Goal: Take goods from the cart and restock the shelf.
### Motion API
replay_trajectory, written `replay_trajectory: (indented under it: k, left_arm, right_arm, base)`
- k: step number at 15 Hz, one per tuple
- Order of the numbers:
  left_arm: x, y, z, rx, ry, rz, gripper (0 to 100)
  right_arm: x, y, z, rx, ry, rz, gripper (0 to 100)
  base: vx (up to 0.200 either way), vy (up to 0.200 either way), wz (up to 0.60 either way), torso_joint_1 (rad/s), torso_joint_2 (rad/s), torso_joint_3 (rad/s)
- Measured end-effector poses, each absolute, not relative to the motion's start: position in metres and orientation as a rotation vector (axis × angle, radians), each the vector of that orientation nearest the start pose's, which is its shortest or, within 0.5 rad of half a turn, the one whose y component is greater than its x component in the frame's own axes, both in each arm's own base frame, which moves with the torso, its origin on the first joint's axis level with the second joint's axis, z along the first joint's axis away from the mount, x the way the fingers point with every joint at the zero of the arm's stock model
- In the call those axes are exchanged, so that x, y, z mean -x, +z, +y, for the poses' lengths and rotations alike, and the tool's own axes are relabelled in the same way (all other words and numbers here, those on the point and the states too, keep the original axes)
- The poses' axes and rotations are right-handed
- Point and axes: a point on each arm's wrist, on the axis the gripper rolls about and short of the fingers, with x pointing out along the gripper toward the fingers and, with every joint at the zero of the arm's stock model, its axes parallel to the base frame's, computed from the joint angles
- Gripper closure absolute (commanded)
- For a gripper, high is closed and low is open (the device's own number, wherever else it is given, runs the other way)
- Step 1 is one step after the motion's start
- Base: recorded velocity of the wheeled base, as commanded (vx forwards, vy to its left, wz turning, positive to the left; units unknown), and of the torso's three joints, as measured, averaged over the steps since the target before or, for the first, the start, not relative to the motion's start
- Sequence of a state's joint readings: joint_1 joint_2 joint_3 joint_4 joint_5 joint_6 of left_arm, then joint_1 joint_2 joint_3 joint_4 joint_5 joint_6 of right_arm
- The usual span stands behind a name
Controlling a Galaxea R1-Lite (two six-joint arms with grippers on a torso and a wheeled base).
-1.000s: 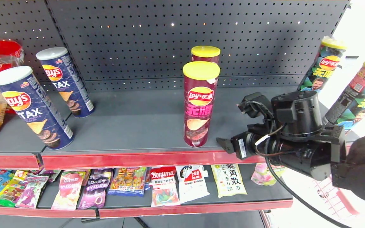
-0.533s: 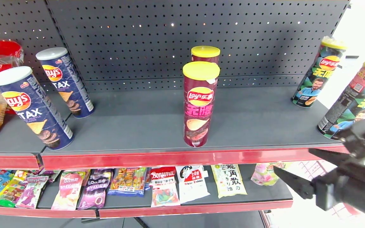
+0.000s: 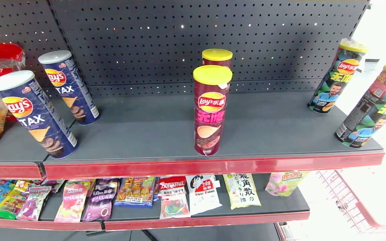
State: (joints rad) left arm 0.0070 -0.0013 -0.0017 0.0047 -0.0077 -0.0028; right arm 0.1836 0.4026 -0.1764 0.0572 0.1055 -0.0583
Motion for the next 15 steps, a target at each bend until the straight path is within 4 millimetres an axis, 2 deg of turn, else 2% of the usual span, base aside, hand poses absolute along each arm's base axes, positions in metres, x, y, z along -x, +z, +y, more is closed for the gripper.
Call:
replay_trajectory:
  k: [3,7,15]
  left_arm:
    - [0.023,0.075,0.0,0.003,-0.001,0.002,0]
    - [0.023,0.075,0.0,0.003,-0.001,0.002,0]
    - [0.023,0.075,0.0,0.002,0.0,0.002,0]
  right_arm:
    - [0.011,0.105,0.002,0.059,0.211,0.164,0]
    - [0.017,0.084,0.001,0.052,0.142,0.078,0]
    - [0.017,0.077,0.0,-0.007,0.082,0.067,0]
  base:
    - [0.0,0.0,0.0,0.0,0.0,0.0]
    - [0.0,0.0,0.0,0.0,0.0,0.0]
    - [0.0,0.0,0.0,0.0,0.0,0.0]
